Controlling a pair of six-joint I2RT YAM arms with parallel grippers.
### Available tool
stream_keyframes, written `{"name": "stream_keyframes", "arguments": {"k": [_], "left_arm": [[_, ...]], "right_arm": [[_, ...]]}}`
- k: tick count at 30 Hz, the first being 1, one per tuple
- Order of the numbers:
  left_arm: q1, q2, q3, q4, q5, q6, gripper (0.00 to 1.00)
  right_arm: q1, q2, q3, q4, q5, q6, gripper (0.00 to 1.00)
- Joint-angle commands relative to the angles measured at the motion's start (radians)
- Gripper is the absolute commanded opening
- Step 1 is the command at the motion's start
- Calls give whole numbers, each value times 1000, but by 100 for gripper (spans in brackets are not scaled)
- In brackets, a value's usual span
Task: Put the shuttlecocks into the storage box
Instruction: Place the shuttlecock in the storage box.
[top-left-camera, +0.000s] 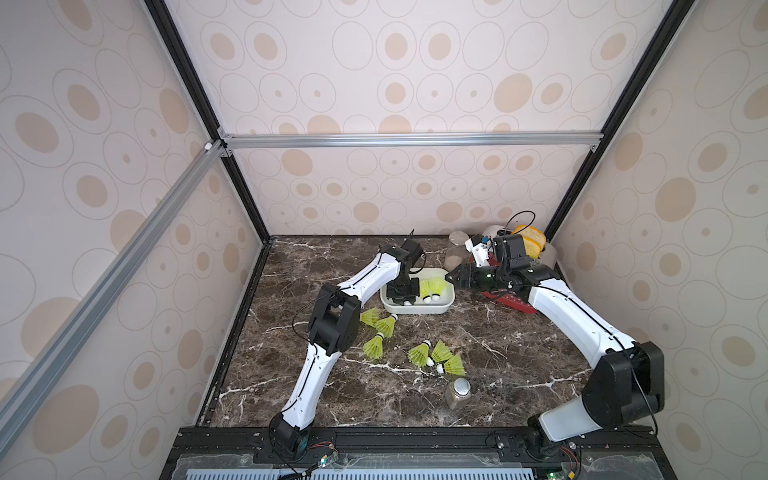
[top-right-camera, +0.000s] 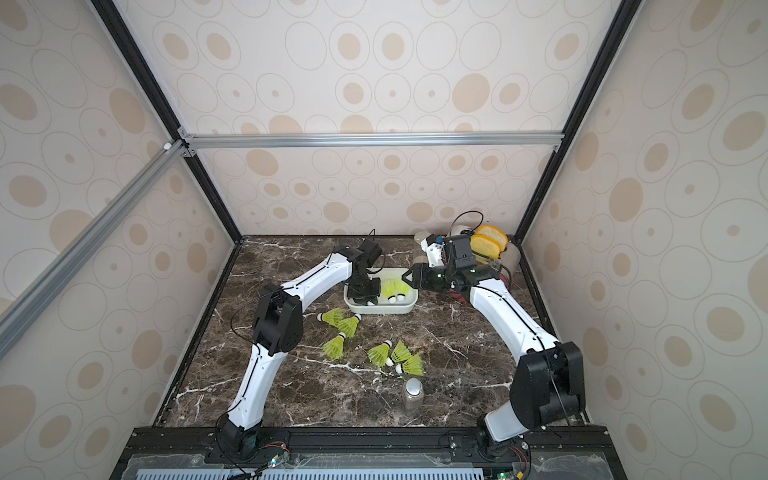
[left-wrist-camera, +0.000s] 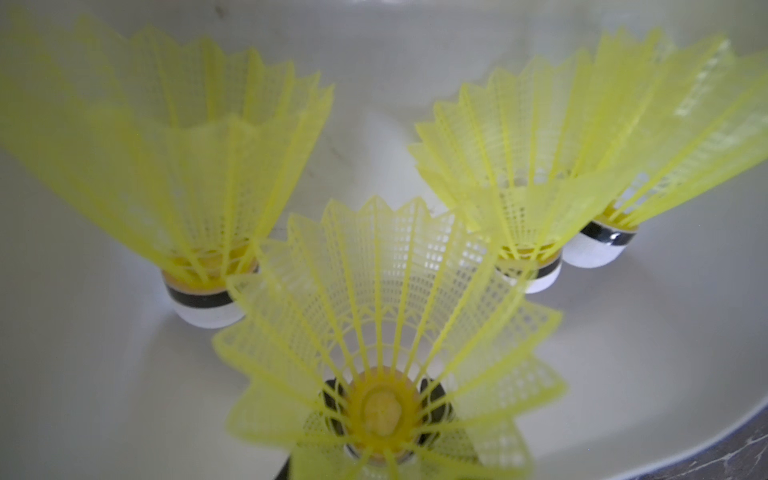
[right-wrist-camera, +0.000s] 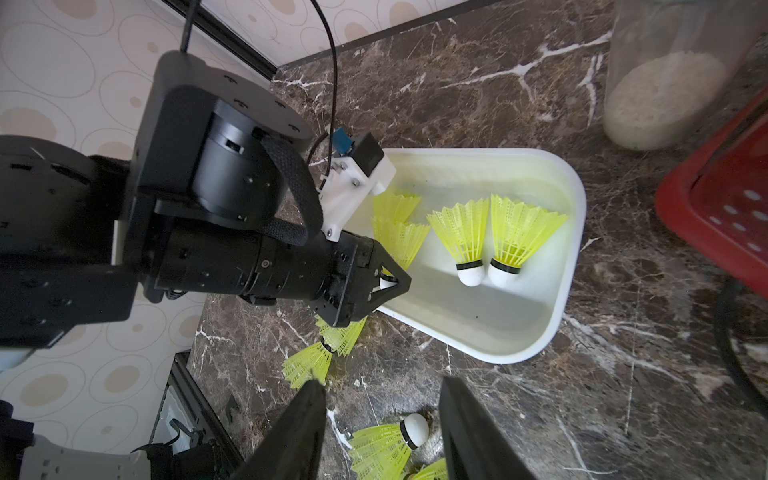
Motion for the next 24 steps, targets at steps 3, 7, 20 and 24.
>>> {"name": "stream_keyframes", "arguments": {"k": [3, 7, 20, 24], "left_arm": [[9, 39, 52, -7, -12, 1, 6], [12, 58, 75, -7, -30, 15, 8], [16, 78, 85, -2, -77, 45, 30], [16, 84, 95, -6, -95, 52, 34]], "right_arm": [[-5, 6, 21, -13, -9, -16, 50], [-5, 11, 19, -16, -11, -16, 50], [-7, 7, 3, -15, -12, -14, 50], [-6, 2, -6, -14, -13, -14, 50]]}}
